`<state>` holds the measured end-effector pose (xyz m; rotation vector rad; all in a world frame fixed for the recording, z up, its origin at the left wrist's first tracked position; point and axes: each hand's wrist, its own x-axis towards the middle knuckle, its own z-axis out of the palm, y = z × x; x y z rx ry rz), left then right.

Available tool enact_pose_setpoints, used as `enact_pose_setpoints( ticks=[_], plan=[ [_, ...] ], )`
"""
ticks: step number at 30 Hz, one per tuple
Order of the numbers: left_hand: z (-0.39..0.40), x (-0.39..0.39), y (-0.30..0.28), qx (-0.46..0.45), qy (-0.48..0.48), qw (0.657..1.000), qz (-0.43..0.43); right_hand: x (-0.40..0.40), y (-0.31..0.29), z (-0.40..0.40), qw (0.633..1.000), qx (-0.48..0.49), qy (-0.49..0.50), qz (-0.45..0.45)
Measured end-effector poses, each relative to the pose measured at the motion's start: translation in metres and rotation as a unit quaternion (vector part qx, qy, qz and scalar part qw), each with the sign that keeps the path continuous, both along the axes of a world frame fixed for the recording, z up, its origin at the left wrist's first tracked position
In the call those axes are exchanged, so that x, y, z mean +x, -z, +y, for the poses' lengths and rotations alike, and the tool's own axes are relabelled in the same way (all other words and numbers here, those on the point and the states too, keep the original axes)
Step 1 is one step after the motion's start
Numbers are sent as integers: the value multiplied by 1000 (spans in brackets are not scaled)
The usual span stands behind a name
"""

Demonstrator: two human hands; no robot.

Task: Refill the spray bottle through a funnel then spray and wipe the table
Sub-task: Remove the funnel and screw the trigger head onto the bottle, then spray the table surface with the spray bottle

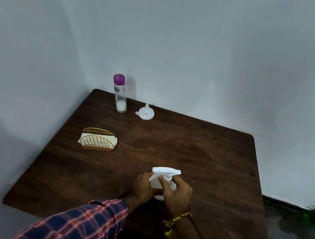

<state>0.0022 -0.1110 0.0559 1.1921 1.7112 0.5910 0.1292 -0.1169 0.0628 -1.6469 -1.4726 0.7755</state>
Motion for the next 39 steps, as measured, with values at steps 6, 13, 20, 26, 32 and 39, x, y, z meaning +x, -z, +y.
enact_pose_setpoints(
  ticks=[6,13,20,26,32,39],
  plan=[
    [8,-4,5,0,48,999,-12,0,3,0,999,-17,41,9],
    [6,-11,2,-14,135,991,-2,22,-8,26,951,-143,-249,113],
    [-15,-22,32,-18,60,998,-32,8,1,24,976,-50,-177,121],
    [-39,-36,22,-60,19,998,-14,5,0,18,986,-14,-52,157],
    [-51,-37,30,-26,49,998,27,10,-28,-2,983,-15,-53,173],
    [-55,-47,44,-30,122,985,118,6,-44,-19,987,-50,-62,140]
  ],
)
